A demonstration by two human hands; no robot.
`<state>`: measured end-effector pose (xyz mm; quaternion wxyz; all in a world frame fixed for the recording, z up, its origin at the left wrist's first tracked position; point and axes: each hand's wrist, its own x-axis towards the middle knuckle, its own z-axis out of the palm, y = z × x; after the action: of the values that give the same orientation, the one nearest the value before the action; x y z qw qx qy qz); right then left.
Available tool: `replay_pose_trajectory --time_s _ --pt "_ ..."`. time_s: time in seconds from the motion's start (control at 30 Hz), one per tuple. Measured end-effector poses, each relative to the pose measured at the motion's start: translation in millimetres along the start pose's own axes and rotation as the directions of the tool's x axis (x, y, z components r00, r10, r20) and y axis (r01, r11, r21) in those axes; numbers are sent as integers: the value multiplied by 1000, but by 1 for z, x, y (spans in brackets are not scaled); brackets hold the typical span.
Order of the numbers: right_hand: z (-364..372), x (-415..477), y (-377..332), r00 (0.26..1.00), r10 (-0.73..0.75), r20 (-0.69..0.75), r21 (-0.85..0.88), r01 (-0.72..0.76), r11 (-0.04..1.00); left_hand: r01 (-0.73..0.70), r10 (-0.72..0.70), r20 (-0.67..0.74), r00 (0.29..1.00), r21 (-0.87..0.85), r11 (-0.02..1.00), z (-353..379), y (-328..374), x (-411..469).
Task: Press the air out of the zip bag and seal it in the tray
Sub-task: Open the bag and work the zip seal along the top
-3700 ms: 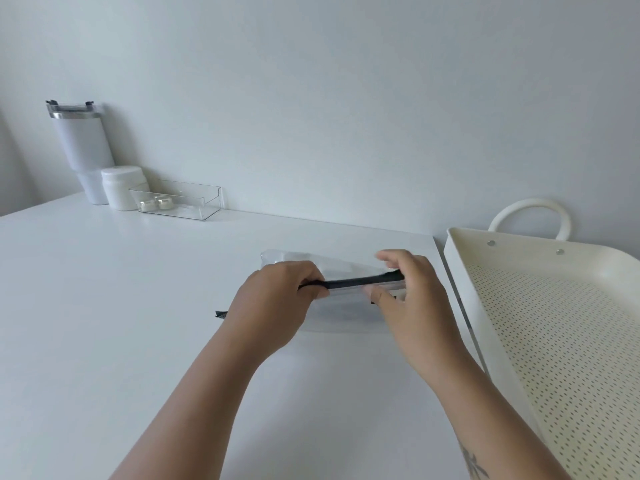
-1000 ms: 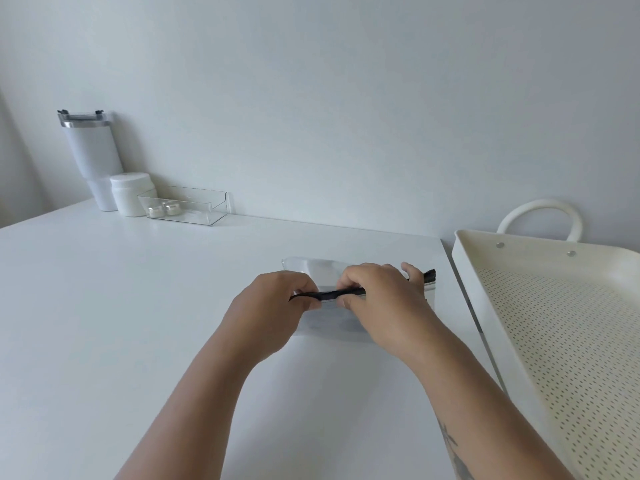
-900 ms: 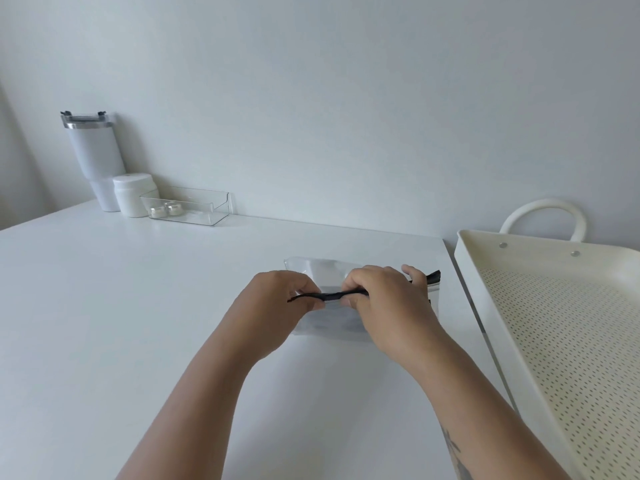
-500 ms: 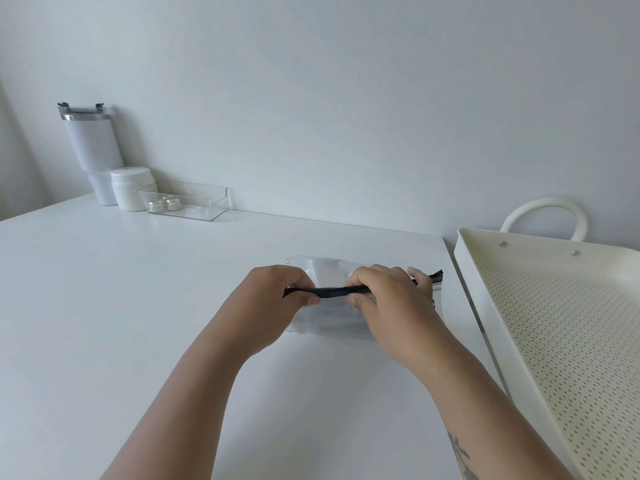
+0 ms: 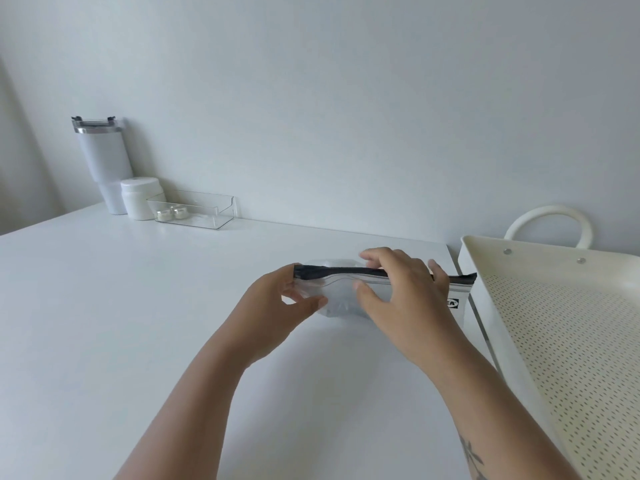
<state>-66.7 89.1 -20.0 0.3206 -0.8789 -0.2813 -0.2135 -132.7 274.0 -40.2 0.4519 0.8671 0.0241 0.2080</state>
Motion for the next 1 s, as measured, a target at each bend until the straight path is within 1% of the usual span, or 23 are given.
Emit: replay_pose_trajectory --time_s 0.1,0.2,0.3,0.37,0.47,0.53,0.67,0.7,0.83,0.93,1.0 --pt "2 4 -10 999 -44 -7 0 44 999 -20 21 21 1000 -36 999 5 3 -2" --pt "3 7 -8 998 -26 -51 27 27 999 6 -7 62 998 15 1000 7 0 -1" --pt "-4 11 0 997 49 -55 139 -41 989 41 -50 95 994 97 994 6 -5 1" --pt "-9 16 2 994 109 -28 231 -99 968 60 -72 74 995 145 988 4 -8 1" --pt "-11 17 0 987 162 21 289 -161 944 138 -151 75 986 153 978 0 -13 1" --pt "-8 14 -2 987 155 47 273 -162 948 139 -149 84 985 113 984 -4 -13 0" --pt "-5 9 -2 982 138 127 249 -166 954 54 -58 -19 998 -170 984 -6 2 1" --pt "-4 8 -2 980 134 149 253 -169 953 37 -45 -32 998 -213 976 -5 6 1" --pt "-2 2 1 972 134 193 274 -184 944 42 -56 -44 997 -265 963 0 11 0" --pt "-3 -1 5 969 143 203 261 -194 946 58 -87 -86 993 -290 955 -1 9 2" --pt "-5 -1 6 971 137 195 263 -186 947 82 -106 -61 993 -318 945 0 9 2"
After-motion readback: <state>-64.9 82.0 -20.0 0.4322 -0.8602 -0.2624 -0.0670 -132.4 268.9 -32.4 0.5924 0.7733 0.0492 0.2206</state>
